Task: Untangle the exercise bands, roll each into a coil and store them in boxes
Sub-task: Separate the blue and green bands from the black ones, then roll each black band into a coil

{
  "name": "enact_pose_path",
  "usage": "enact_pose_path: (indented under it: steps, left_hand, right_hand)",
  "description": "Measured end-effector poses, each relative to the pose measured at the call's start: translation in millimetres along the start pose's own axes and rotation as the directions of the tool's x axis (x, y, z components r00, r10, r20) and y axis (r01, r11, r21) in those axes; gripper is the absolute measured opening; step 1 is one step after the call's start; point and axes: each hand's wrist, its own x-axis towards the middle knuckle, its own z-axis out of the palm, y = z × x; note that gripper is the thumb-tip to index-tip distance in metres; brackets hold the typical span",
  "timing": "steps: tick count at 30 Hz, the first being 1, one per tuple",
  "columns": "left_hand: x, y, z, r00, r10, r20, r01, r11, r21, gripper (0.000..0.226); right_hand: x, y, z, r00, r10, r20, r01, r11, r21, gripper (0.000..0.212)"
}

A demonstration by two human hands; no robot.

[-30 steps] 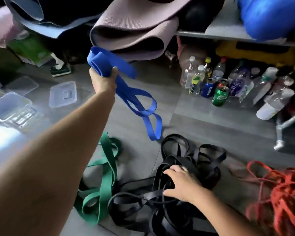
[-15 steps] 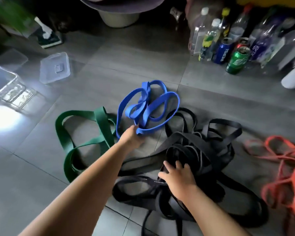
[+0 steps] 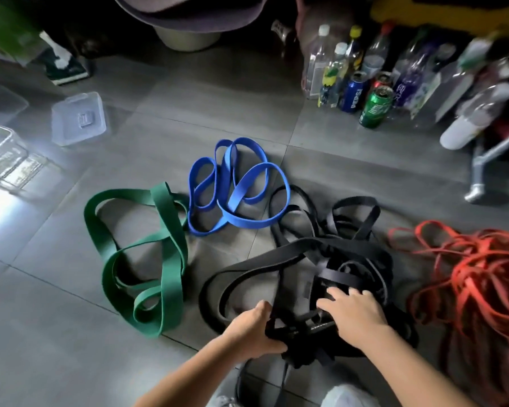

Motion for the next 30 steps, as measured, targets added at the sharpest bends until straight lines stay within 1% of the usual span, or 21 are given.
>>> enact_pose_path:
  steps: [2, 4, 7, 9, 11, 13, 15, 17, 19, 20, 21, 22, 23, 24, 25, 26, 27, 28, 30]
  left_hand:
    - [-10, 11, -3, 1.000, 0.021, -0.009, -0.021, 1.000, 0.015, 0.069]
    - [-21, 24, -10, 0.998, 0.062, -0.005, -0.062, 0.997, 0.034, 0.060]
    - [-44, 47, -26, 0.990, 0.138, 0.003, -0.138, 0.990, 0.021, 0.046]
    - [-63, 60, -38, 0.981, 0.191, -0.020, -0.191, 0.982, 0.012, 0.043]
    - [-84, 72, -49, 0.961, 0.272, -0.051, -0.273, 0.962, 0.003, 0.042]
    - [-104, 83, -58, 0.940, 0.329, -0.091, -0.327, 0.944, 0.033, 0.040]
    - [-122, 93, -66, 0.937, 0.326, -0.125, -0.320, 0.945, 0.066, 0.042]
    - [-138, 104, -72, 0.934, 0.314, -0.168, -0.314, 0.949, 0.026, 0.043]
    - [-154, 115, -80, 0.915, 0.292, -0.279, -0.333, 0.936, -0.111, 0.037]
    - [-160, 119, -84, 0.892, 0.288, -0.348, -0.365, 0.913, -0.182, 0.031]
    - [-166, 121, -89, 0.866, 0.295, -0.403, -0.404, 0.888, -0.218, 0.026]
    - [-171, 123, -94, 0.850, 0.306, -0.428, -0.425, 0.880, -0.214, 0.024]
    - [-177, 124, -98, 0.849, 0.312, -0.426, -0.424, 0.884, -0.197, 0.028]
    - [-184, 124, -102, 0.861, 0.305, -0.407, -0.404, 0.896, -0.183, 0.036]
    - [-191, 124, -105, 0.874, 0.292, -0.388, -0.383, 0.906, -0.181, 0.045]
    - [-198, 125, -109, 0.881, 0.288, -0.374, -0.374, 0.910, -0.178, 0.054]
    - [-207, 127, -113, 0.880, 0.310, -0.360, -0.385, 0.909, -0.158, 0.059]
    - [-217, 131, -117, 0.874, 0.349, -0.338, -0.406, 0.907, -0.111, 0.061]
    - [-237, 146, -124, 0.861, 0.428, -0.275, -0.451, 0.892, -0.025, 0.060]
  right_hand:
    - [-19, 14, -1, 0.997, -0.003, 0.071, 0.001, 0.999, 0.035, 0.050]
    - [-41, 24, -8, 0.997, -0.045, 0.064, 0.040, 0.995, 0.087, 0.049]
    - [-69, 30, -30, 0.991, -0.078, -0.105, 0.086, 0.994, 0.072, 0.030]
    - [-87, 31, -50, 0.979, -0.036, -0.201, 0.076, 0.977, 0.199, 0.022]
    - [-104, 29, -72, 0.964, 0.044, -0.261, 0.064, 0.918, 0.392, 0.020]
    - [-118, 24, -93, 0.938, 0.113, -0.329, 0.094, 0.828, 0.553, 0.025]
    - [-131, 21, -115, 0.889, 0.186, -0.419, 0.152, 0.743, 0.652, 0.022]
    - [-146, 19, -138, 0.849, 0.255, -0.463, 0.178, 0.688, 0.704, 0.023]
    - [-162, 18, -158, 0.824, 0.276, -0.495, 0.184, 0.696, 0.694, 0.028]
    - [-168, 17, -164, 0.830, 0.247, -0.501, 0.191, 0.718, 0.669, 0.032]
    - [-175, 15, -170, 0.849, 0.207, -0.486, 0.179, 0.754, 0.633, 0.036]
    - [-182, 13, -176, 0.873, 0.174, -0.455, 0.143, 0.801, 0.581, 0.040]
    - [-188, 11, -184, 0.895, 0.162, -0.416, 0.092, 0.846, 0.526, 0.040]
    - [-195, 9, -193, 0.903, 0.178, -0.392, 0.040, 0.872, 0.489, 0.035]
    - [-202, 8, -204, 0.903, 0.212, -0.373, -0.009, 0.879, 0.477, 0.031]
    - [-210, 7, -215, 0.897, 0.252, -0.364, -0.056, 0.880, 0.471, 0.034]
    - [-218, 6, -227, 0.882, 0.291, -0.370, -0.099, 0.883, 0.459, 0.037]
    - [-225, 5, -236, 0.862, 0.316, -0.397, -0.120, 0.888, 0.445, 0.035]
    - [-239, -1, -254, 0.818, 0.334, -0.468, -0.122, 0.896, 0.426, 0.021]
